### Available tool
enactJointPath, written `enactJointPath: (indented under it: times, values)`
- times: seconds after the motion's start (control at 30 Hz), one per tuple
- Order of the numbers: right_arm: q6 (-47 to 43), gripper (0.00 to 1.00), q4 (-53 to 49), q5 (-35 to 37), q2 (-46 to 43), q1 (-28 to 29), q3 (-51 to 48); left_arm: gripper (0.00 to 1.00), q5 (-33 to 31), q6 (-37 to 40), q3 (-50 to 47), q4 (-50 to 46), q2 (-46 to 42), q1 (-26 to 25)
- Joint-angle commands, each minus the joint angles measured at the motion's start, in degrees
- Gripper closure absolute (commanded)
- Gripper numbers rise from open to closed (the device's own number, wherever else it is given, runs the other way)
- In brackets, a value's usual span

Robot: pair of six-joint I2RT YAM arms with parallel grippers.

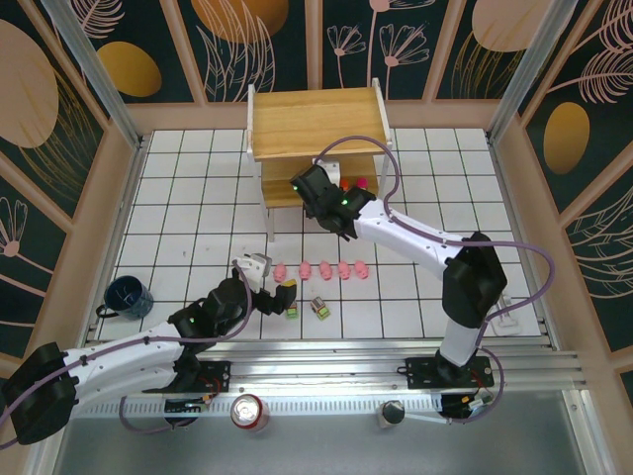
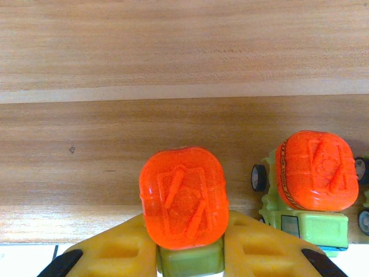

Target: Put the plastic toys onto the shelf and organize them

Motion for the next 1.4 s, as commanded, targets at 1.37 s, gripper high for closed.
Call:
enactJointPath:
  times: [1.37]
  values:
    - [1.6,0.59,6.23,2.65,-0.55,-1.63,-2.49,0.05,0.08,1.19,-0.6,2.05,-0.48,-0.29]
